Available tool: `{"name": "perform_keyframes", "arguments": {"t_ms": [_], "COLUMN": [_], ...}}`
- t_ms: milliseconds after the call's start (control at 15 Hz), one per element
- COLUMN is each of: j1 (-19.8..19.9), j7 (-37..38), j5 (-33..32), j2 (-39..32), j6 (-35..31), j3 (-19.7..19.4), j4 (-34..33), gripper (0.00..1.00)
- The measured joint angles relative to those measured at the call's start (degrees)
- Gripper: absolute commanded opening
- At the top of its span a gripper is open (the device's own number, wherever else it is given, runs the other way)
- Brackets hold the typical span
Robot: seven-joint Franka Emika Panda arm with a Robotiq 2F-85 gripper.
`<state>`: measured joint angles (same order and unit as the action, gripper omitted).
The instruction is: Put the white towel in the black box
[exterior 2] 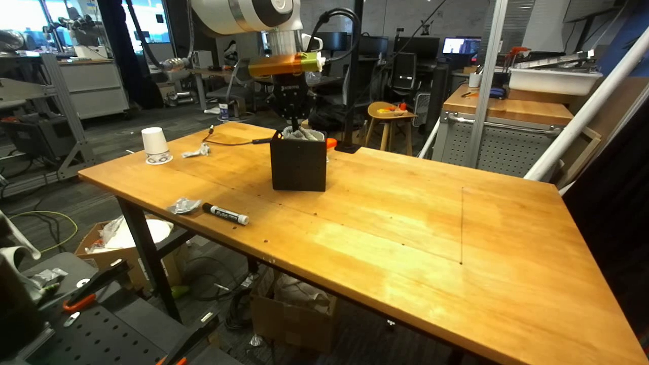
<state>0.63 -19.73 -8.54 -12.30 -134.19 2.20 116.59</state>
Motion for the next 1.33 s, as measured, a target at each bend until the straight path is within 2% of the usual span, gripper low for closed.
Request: {"name": "perform_keyframes", "arguments": {"t_ms": [400, 867, 1000, 1333], "j1": [0.30, 0.90, 1.46, 4.65], "j7": [-0.33, -1.64, -2.83, -9.51], "j5": [0.04, 1.64, 3.67, 13.61], "j2": [-4.53, -9.95, -11.17, -13.81], "j6": [0.70, 4.89, 5.72, 6.95], "j3": [0.00, 0.13, 0.47, 3.19], "j4": [-3.04, -7.10, -8.33, -10.45], "gripper": [0.00, 0.00, 0.00, 0.00]}}
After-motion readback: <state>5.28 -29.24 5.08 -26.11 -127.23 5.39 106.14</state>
